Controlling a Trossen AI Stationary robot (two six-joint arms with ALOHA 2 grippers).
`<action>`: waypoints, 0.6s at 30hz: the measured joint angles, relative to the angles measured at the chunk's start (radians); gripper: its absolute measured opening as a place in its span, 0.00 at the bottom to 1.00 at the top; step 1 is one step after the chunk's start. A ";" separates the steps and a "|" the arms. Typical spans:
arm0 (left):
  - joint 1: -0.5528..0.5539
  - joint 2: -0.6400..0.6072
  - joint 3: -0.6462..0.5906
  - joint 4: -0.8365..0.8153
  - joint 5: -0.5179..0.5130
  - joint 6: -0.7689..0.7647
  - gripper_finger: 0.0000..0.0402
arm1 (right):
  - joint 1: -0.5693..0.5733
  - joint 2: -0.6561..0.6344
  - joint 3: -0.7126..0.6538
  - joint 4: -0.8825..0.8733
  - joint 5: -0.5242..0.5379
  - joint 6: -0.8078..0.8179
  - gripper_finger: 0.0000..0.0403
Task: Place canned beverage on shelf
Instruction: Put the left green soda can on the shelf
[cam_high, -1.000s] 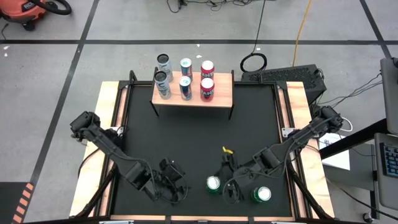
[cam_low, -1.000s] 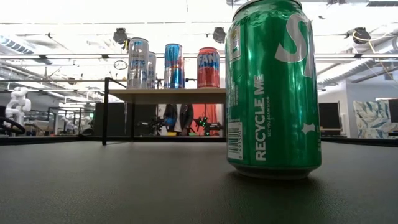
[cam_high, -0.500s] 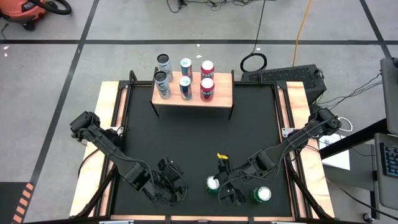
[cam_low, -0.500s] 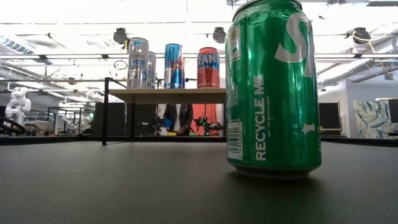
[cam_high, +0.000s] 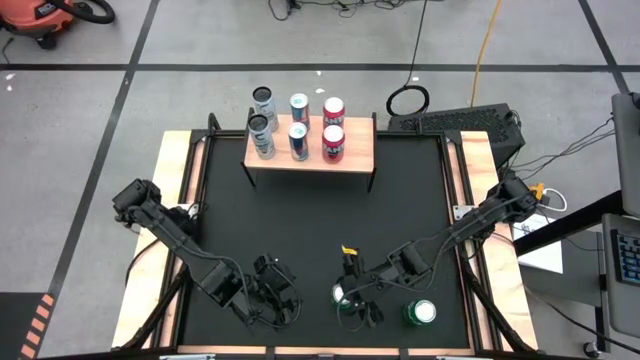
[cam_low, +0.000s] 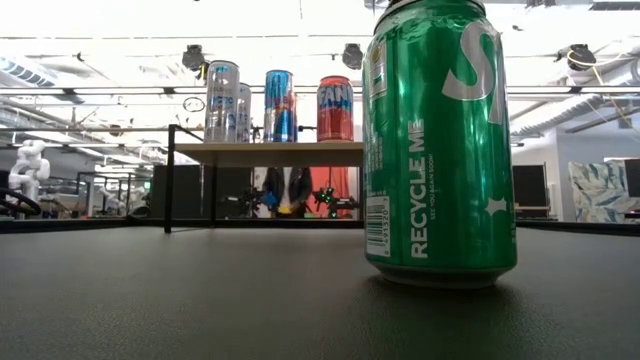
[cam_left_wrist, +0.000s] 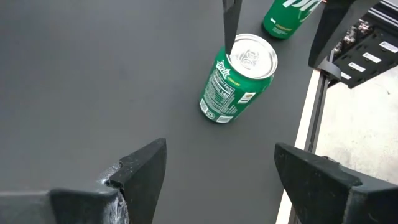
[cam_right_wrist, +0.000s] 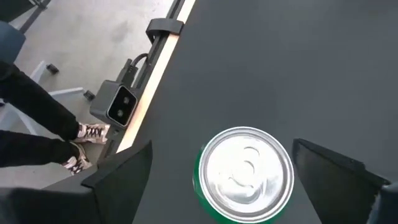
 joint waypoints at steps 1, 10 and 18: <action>0.000 0.000 0.000 0.000 0.000 0.000 0.74 | -0.001 0.000 0.000 -0.004 0.000 0.000 0.91; 0.000 0.000 0.000 0.000 0.000 0.001 0.74 | -0.013 0.000 0.000 -0.031 -0.026 0.002 0.91; 0.000 0.000 0.000 0.000 -0.006 0.001 0.74 | -0.041 0.000 0.000 -0.071 -0.025 -0.005 0.89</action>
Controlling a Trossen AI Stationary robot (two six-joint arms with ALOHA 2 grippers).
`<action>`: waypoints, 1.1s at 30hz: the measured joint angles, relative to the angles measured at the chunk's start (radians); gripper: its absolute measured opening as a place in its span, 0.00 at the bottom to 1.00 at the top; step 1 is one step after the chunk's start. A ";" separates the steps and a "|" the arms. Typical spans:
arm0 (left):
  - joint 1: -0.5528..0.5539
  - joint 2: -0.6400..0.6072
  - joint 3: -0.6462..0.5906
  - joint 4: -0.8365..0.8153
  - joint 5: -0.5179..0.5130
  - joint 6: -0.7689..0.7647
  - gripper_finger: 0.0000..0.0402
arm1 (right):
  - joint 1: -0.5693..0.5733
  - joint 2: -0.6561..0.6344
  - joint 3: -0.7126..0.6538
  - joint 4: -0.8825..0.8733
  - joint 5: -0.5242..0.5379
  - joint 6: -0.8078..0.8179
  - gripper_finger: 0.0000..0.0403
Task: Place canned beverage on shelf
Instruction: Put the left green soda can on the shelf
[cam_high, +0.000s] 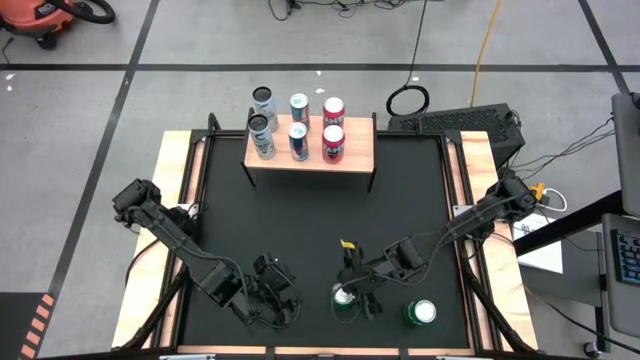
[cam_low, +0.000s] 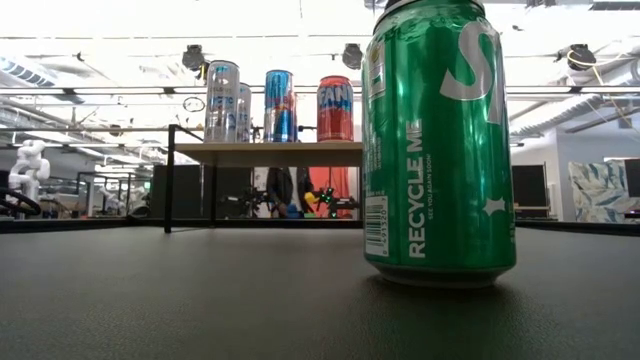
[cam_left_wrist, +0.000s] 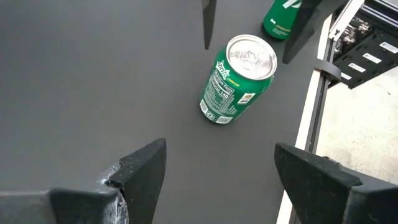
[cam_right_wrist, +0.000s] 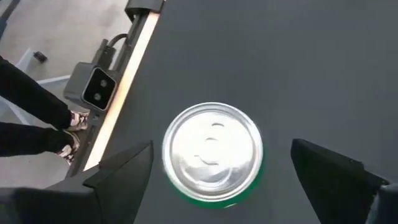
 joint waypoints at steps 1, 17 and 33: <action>0.000 0.000 0.000 0.000 0.000 0.000 0.74 | -0.001 0.000 0.000 0.000 -0.005 -0.003 0.88; 0.000 0.000 0.000 0.000 -0.008 0.000 0.74 | -0.002 0.000 0.000 -0.028 -0.019 0.043 0.79; 0.000 0.000 0.000 -0.002 -0.033 0.002 0.74 | 0.000 0.000 0.000 -0.031 -0.020 0.242 0.66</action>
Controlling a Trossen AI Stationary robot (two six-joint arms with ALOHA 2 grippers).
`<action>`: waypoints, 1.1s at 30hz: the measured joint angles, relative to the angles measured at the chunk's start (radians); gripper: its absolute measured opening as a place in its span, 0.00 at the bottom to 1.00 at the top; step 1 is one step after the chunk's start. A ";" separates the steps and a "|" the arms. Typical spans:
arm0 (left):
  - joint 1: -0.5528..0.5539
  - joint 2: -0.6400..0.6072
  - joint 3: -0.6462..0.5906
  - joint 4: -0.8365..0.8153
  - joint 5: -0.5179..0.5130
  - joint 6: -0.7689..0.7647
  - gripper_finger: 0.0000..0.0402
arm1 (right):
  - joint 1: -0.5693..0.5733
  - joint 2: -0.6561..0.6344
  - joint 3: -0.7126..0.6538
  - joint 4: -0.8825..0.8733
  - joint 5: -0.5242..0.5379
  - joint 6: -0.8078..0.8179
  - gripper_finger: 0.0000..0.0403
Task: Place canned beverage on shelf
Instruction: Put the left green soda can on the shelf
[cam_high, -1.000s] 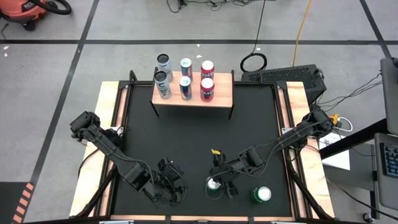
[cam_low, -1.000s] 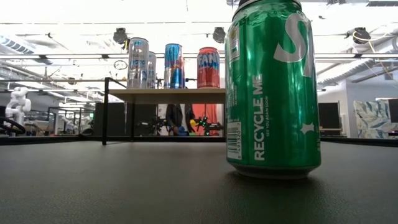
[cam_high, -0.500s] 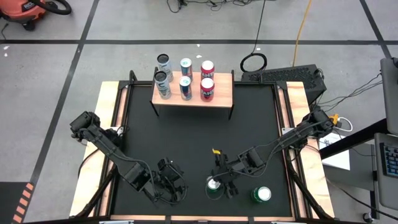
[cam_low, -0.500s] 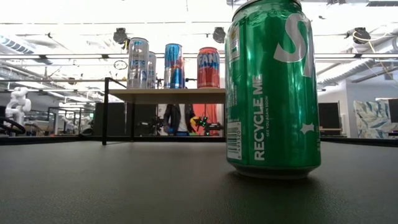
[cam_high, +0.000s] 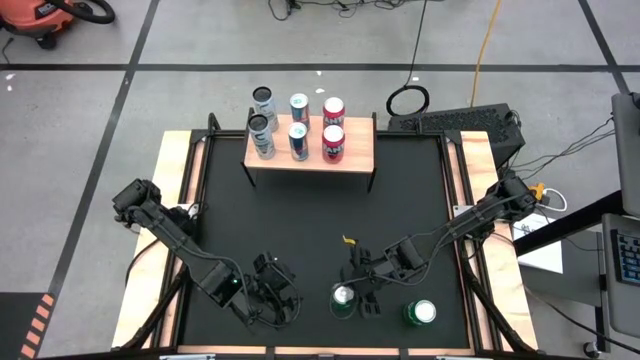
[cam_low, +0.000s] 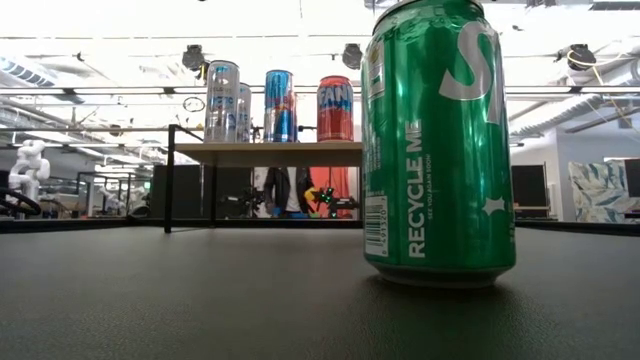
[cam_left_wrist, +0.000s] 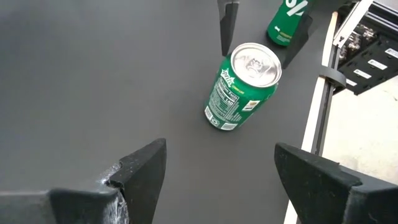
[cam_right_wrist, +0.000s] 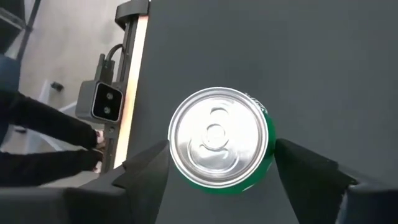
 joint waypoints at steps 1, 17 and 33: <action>0.000 0.000 0.000 -0.001 0.000 0.000 0.74 | 0.000 0.000 0.000 0.000 0.000 0.013 0.66; 0.001 0.000 0.000 -0.009 -0.045 0.001 0.74 | 0.007 0.000 0.000 0.029 0.013 0.191 0.61; 0.001 0.000 0.000 0.005 -0.036 -0.002 0.74 | 0.063 0.000 -0.001 0.044 0.024 -0.125 0.99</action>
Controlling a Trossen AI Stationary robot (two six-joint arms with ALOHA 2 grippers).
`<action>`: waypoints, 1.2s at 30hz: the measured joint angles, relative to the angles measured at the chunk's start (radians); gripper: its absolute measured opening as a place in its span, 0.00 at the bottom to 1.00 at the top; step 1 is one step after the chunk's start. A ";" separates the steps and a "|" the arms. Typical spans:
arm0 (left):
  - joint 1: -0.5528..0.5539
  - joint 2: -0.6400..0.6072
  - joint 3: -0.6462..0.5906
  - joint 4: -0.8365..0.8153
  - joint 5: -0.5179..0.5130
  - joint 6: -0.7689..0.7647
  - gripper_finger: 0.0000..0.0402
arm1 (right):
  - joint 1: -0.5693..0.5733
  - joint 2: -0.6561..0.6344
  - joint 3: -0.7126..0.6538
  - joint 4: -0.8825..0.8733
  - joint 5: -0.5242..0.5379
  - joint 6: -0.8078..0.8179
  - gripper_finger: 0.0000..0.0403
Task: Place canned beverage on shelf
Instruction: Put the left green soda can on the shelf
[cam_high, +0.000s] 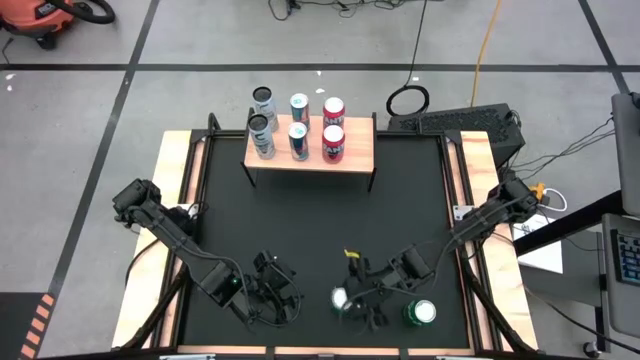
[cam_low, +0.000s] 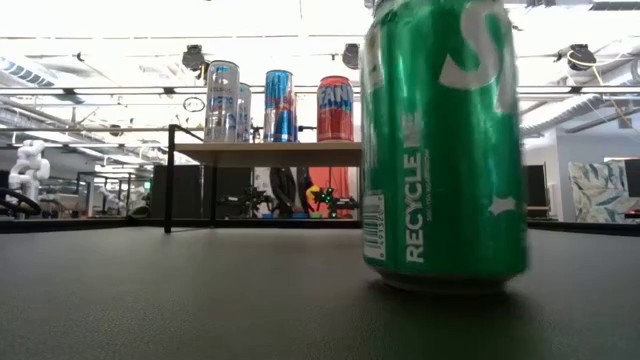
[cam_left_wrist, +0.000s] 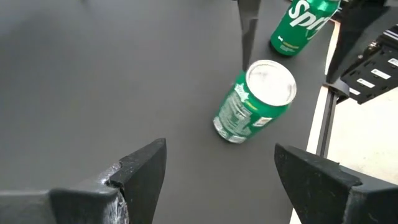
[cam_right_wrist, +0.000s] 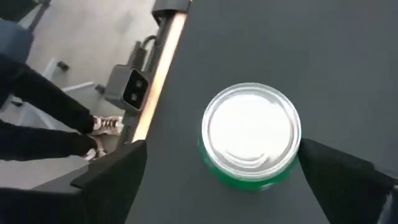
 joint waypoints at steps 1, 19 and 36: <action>0.000 0.000 0.000 0.000 0.000 0.000 0.74 | 0.001 -0.001 -0.005 0.012 0.001 -0.018 0.99; 0.036 0.000 0.000 -0.003 -0.002 0.010 0.74 | -0.031 0.046 -0.138 0.260 -0.055 -0.058 0.98; 0.043 0.000 0.000 -0.003 -0.005 0.029 0.74 | -0.037 0.095 -0.139 0.349 -0.048 -0.063 0.83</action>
